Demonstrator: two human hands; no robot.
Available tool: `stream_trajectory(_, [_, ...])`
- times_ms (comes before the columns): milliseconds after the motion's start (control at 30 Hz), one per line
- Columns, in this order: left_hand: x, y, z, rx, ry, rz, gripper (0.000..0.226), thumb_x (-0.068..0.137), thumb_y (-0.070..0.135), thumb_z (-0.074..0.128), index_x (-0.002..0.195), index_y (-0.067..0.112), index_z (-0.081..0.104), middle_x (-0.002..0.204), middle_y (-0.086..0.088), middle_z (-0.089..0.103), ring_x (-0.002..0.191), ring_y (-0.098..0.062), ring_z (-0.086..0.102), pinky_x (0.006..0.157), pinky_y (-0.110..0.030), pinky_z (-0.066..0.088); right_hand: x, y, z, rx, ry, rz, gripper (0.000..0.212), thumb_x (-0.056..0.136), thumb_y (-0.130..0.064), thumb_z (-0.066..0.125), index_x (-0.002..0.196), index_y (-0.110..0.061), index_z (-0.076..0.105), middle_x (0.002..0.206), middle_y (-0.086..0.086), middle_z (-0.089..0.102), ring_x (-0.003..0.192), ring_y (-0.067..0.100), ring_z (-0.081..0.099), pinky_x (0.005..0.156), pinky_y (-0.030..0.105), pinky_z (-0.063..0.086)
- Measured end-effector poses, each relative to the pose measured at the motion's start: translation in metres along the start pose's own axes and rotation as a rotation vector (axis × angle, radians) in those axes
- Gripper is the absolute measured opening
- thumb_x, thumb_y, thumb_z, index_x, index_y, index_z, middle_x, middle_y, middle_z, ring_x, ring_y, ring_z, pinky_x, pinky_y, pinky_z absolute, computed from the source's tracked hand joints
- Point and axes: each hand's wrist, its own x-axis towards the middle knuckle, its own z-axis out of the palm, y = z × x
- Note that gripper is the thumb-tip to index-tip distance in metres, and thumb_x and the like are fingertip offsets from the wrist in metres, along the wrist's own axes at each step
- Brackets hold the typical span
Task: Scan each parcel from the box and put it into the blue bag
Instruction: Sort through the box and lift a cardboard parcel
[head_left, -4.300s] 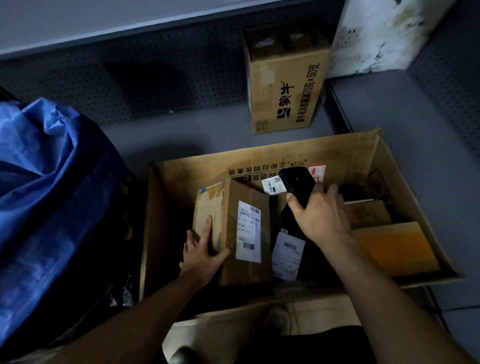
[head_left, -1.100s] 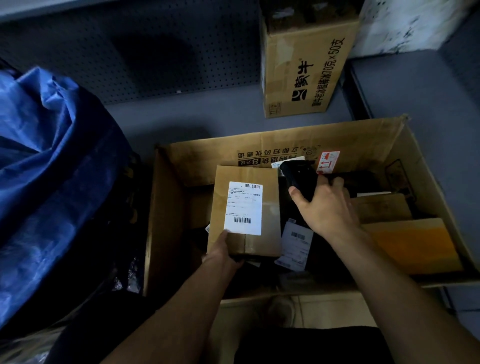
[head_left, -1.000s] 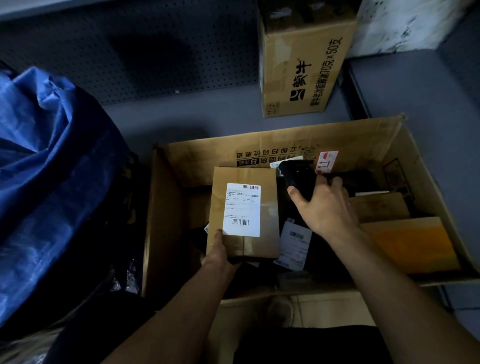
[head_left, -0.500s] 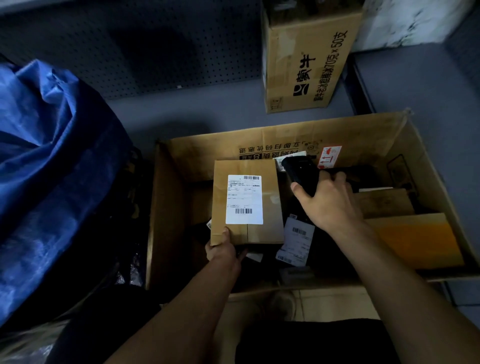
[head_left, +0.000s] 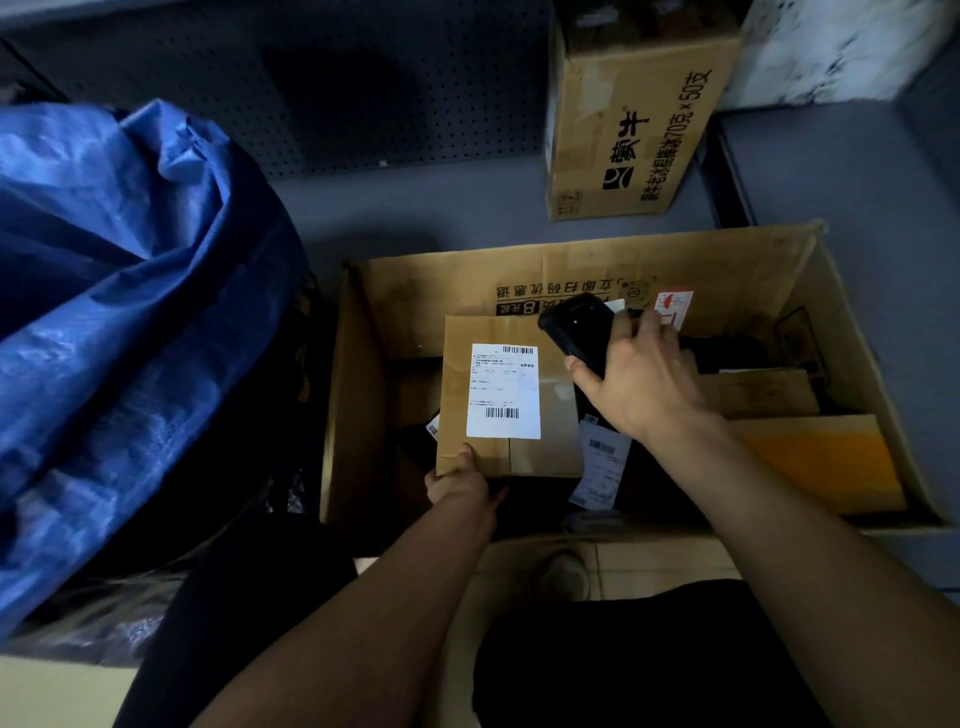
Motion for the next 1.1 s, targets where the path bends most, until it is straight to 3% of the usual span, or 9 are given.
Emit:
stream_trajectory(233, [-0.024,0.005,-0.014,-0.004,-0.024,0.027,0.059,0.092,0.025,0.068,0.144,0.02,0.041,0.136,-0.018,0.046,0.124,-0.046,0.046,0.08,-0.057,0.058,-0.017,-0.012,-0.023,-0.051,0.023,-0.032,0.083,0.093,-0.066,0.042,0.148,-0.004,0.031,0.14,0.022,0.036,0.125,0.039,0.043,0.097,0.049,0.043])
stream_trajectory(567, [-0.07,0.026,-0.048,-0.067,-0.133,0.15,0.051,0.093,0.024,0.067,0.139,0.016,0.045,0.131,-0.018,0.051,0.119,-0.045,0.05,0.073,-0.053,0.058,-0.059,-0.033,-0.076,-0.003,0.15,-0.032,0.073,0.091,-0.064,0.046,0.137,-0.007,0.045,0.127,0.016,0.045,0.117,0.035,0.048,0.095,0.047,0.045])
stream_trajectory(867, [-0.11,0.058,-0.08,-0.025,-0.292,0.402,0.044,0.092,0.027,0.068,0.132,0.022,0.05,0.114,-0.012,0.058,0.092,-0.031,0.063,0.072,-0.055,0.059,-0.104,-0.041,-0.141,0.26,0.129,0.034,0.074,0.09,-0.069,0.044,0.128,-0.008,0.056,0.125,0.016,0.047,0.117,0.038,0.052,0.093,0.043,0.046])
stream_trajectory(933, [-0.119,0.074,-0.084,0.019,-0.306,0.517,0.044,0.092,0.028,0.069,0.131,0.022,0.05,0.112,-0.008,0.059,0.085,-0.022,0.062,0.072,-0.053,0.06,-0.112,-0.035,-0.157,0.298,0.103,0.046,0.074,0.086,-0.072,0.044,0.125,-0.011,0.059,0.121,0.015,0.048,0.113,0.038,0.055,0.091,0.042,0.048])
stream_trajectory(1033, [-0.133,0.097,-0.087,0.141,-0.29,0.693,0.048,0.089,0.036,0.071,0.132,0.026,0.052,0.118,-0.009,0.063,0.09,-0.025,0.064,0.071,-0.046,0.061,-0.129,-0.023,-0.182,0.29,0.079,0.052,0.076,0.083,-0.077,0.043,0.123,-0.014,0.061,0.119,0.011,0.047,0.106,0.036,0.059,0.086,0.039,0.05])
stream_trajectory(1100, [-0.147,0.11,-0.088,0.196,-0.277,0.788,0.047,0.09,0.036,0.069,0.134,0.027,0.052,0.118,-0.007,0.063,0.092,-0.023,0.062,0.074,-0.036,0.058,-0.143,-0.018,-0.196,0.188,0.08,0.033,0.072,0.087,-0.073,0.043,0.127,-0.016,0.058,0.12,0.011,0.048,0.112,0.035,0.056,0.081,0.035,0.042])
